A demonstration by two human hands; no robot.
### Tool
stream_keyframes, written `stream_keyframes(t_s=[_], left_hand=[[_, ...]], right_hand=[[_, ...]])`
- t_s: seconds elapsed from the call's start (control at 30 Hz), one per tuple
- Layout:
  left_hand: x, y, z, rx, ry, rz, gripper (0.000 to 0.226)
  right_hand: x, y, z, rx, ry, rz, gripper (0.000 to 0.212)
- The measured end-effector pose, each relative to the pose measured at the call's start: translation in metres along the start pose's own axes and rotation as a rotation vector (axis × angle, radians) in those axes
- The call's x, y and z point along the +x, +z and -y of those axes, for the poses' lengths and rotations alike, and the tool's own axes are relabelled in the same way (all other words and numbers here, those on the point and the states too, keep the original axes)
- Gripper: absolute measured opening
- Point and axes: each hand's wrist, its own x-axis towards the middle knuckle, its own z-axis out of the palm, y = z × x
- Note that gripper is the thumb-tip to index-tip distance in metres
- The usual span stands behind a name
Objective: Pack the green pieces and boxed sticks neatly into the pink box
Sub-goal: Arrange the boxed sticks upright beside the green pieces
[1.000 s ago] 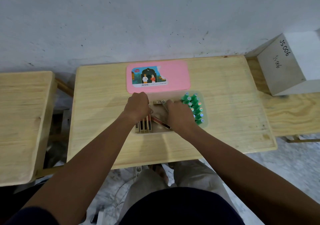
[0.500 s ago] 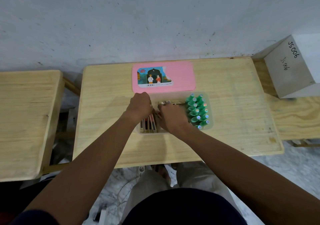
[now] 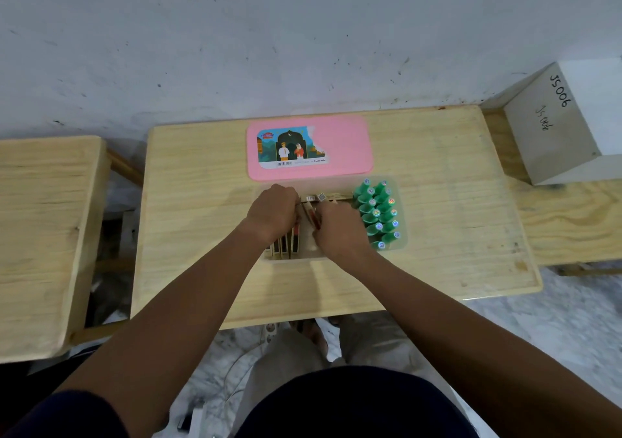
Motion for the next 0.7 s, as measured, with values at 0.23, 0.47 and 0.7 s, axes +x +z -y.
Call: stream_keyframes(t_s=[0.23,0.47,0.7], left_hand=[[-0.008,0.0,-0.001,0.133,0.048,-0.037,0.009],[-0.013,-0.003,0.01,0.164,0.104,-0.151,0.013],[-0.018,-0.003,0.009,0.285,0.083,-0.072,0.024]], right_hand=[[0.001,-0.007,0.009,-0.087,0.019,0.015,0.012],[0.004,0.002,0.018,-0.037,0.075,0.004,0.014],[0.019,0.017,0.016,0.329,0.218,0.037,0.031]])
